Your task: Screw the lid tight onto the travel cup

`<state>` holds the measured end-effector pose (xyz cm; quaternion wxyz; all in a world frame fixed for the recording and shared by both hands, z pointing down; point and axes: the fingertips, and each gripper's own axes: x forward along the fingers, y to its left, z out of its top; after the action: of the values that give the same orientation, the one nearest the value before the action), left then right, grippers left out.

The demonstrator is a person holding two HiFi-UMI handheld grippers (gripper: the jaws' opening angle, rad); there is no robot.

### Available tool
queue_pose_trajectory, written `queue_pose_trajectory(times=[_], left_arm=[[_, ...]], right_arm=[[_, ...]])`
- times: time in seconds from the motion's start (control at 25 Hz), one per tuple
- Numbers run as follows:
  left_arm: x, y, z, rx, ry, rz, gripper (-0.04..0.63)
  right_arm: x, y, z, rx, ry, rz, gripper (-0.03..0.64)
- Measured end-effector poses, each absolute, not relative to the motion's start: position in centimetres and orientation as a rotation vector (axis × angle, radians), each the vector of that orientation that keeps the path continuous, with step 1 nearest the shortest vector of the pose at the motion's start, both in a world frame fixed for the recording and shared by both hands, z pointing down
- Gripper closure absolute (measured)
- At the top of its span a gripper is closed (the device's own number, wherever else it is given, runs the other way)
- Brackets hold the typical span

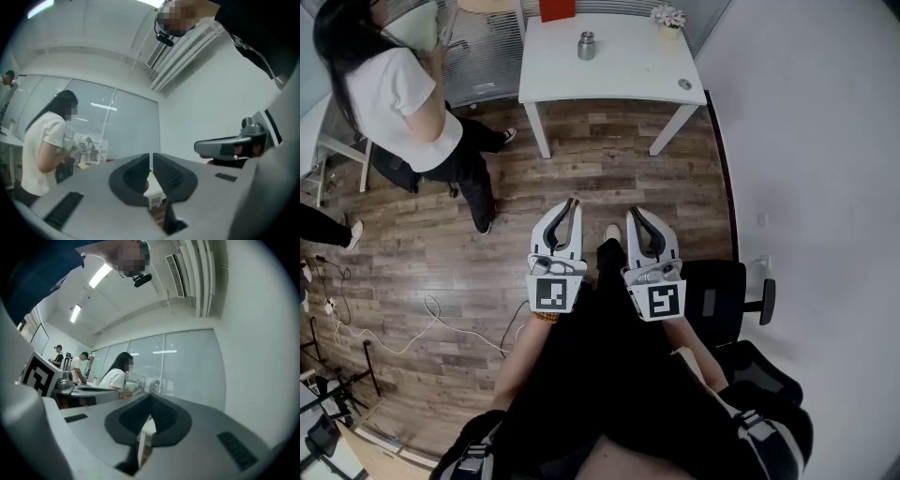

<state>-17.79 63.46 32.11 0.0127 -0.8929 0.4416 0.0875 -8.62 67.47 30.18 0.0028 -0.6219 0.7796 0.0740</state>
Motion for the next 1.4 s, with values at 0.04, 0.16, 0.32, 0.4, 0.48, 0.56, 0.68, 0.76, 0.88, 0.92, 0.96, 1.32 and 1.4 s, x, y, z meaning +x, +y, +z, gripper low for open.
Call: queue_pose_trajectory(times=[0.04,0.16,0.32,0.4,0.48,0.56,0.68,0.76,0.88,0.92,0.96,1.32,1.4], left_arm=[[-17.4,63.0,32.3,-2.788,1.379,0.266,0.565],[-16.3,61.4,32.5,-2.800,1.383,0.262,0.565],[-14.0,59.0,32.7,-2.799,1.374,0.248,0.565],[-12.6,57.4,32.8,-2.797,1.373,0.230,0.565],[-10.9,55.7,32.8,-2.791,1.369,0.209,0.565],[-9.2,53.9,32.9,-2.783,1.370,0.188,0.565],[-6.8,51.0,32.7,-2.764,1.366,0.168,0.565],[-5.5,48.7,32.6,-2.760,1.375,0.146,0.565],[-4.0,45.2,32.4,-2.746,1.413,0.125,0.565],[-3.6,44.3,32.5,-2.740,1.425,0.116,0.565],[-3.2,43.4,32.6,-2.734,1.434,0.106,0.565],[-3.9,35.0,34.8,-2.695,1.563,0.086,0.565],[-4.2,32.8,35.3,-2.703,1.554,0.086,0.565]], right_arm=[[-8.2,67.1,30.3,-1.948,2.442,0.223,0.615],[-6.7,65.7,30.7,-1.942,2.438,0.207,0.614],[-4.2,63.3,31.3,-1.964,2.450,0.206,0.614],[-2.8,61.6,31.5,-1.955,2.444,0.193,0.614],[-1.1,59.6,31.7,-1.948,2.443,0.182,0.614],[0.7,57.4,31.9,-1.937,2.439,0.180,0.614],[3.4,54.2,32.1,-1.936,2.442,0.155,0.614],[5.1,51.7,32.2,-1.936,2.449,0.134,0.614],[7.4,47.8,32.4,-1.917,2.472,0.102,0.614],[8.1,46.6,32.5,-1.906,2.484,0.093,0.614],[8.8,45.5,32.6,-1.895,2.495,0.086,0.614],[10.0,36.1,34.6,-1.833,2.616,0.051,0.614],[9.5,33.9,34.8,-1.838,2.634,0.061,0.614]])
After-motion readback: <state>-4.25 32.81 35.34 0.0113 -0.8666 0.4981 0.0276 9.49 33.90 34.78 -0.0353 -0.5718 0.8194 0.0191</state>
